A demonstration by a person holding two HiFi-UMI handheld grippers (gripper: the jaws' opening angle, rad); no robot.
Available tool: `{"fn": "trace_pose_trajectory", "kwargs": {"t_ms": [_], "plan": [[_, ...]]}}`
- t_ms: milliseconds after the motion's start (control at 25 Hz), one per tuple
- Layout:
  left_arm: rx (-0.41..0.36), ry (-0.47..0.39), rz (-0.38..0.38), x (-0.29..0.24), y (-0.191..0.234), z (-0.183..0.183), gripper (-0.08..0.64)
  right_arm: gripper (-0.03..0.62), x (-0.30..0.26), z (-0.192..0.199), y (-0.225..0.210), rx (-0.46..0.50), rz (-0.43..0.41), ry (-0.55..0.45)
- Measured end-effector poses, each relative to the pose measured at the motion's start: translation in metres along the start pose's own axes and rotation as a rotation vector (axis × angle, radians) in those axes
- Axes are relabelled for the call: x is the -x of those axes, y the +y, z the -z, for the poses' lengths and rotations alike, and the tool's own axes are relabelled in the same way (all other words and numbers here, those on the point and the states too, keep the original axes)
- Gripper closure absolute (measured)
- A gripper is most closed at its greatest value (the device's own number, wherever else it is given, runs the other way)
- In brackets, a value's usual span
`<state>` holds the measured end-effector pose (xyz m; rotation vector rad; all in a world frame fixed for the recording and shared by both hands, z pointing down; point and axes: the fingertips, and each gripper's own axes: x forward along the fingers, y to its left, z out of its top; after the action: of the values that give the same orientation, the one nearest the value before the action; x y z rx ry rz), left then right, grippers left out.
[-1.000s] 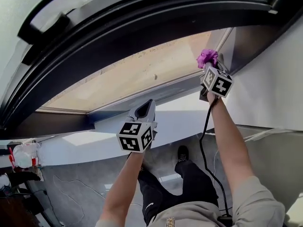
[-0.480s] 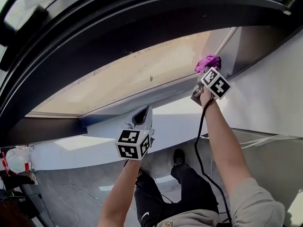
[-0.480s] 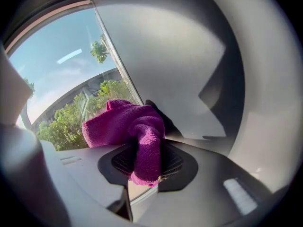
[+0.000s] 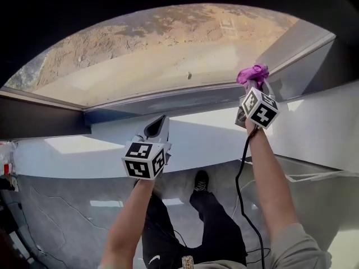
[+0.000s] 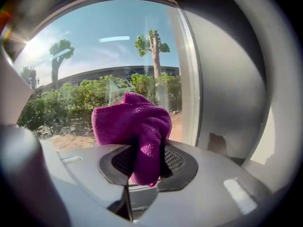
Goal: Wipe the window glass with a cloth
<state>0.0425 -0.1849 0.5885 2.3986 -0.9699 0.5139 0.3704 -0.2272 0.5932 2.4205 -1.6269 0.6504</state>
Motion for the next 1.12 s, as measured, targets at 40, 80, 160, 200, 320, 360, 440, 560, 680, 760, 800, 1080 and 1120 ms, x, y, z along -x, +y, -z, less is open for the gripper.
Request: {"fn": "trace_pose_trajectory", "kwargs": {"t_ms": [40, 80, 160, 200, 320, 360, 440, 560, 680, 760, 800, 1080, 1120], "plan": [[0.008, -0.005, -0.012, 0.006, 0.009, 0.002, 0.560, 0.471, 0.005, 0.000, 0.019, 0.025, -0.030, -0.002], [0.015, -0.009, -0.024, 0.012, 0.017, 0.003, 0.560, 0.471, 0.010, 0.000, 0.037, 0.046, -0.058, 0.000], [0.025, -0.016, -0.044, 0.027, 0.032, 0.004, 0.560, 0.471, 0.021, 0.001, 0.074, 0.072, -0.104, 0.006], [0.028, -0.021, -0.052, 0.035, 0.040, 0.004, 0.560, 0.471, 0.025, 0.002, 0.091, 0.078, -0.123, 0.010], [0.032, -0.032, -0.072, 0.059, 0.061, 0.003, 0.560, 0.471, 0.039, 0.004, 0.142, 0.089, -0.164, 0.016], [0.032, -0.034, -0.080, 0.068, 0.068, 0.004, 0.560, 0.471, 0.043, 0.006, 0.159, 0.101, -0.175, 0.017], [0.032, -0.037, -0.097, 0.087, 0.082, 0.007, 0.560, 0.471, 0.050, 0.014, 0.195, 0.129, -0.198, 0.017], [0.039, -0.043, -0.136, 0.118, 0.107, 0.015, 0.560, 0.471, 0.059, 0.030, 0.251, 0.137, -0.251, 0.032], [0.063, -0.053, -0.178, 0.149, 0.139, 0.024, 0.560, 0.471, 0.067, 0.047, 0.308, 0.133, -0.301, 0.050], [0.071, -0.057, -0.206, 0.170, 0.163, 0.027, 0.560, 0.471, 0.073, 0.056, 0.345, 0.131, -0.327, 0.063], [0.073, -0.058, -0.221, 0.180, 0.174, 0.028, 0.560, 0.471, 0.076, 0.060, 0.364, 0.138, -0.346, 0.067], [0.108, -0.075, -0.287, 0.225, 0.239, 0.048, 0.560, 0.471, 0.094, 0.092, 0.480, 0.237, -0.475, 0.084], [0.116, -0.077, -0.294, 0.232, 0.247, 0.053, 0.560, 0.471, 0.098, 0.099, 0.497, 0.244, -0.494, 0.089]]}}
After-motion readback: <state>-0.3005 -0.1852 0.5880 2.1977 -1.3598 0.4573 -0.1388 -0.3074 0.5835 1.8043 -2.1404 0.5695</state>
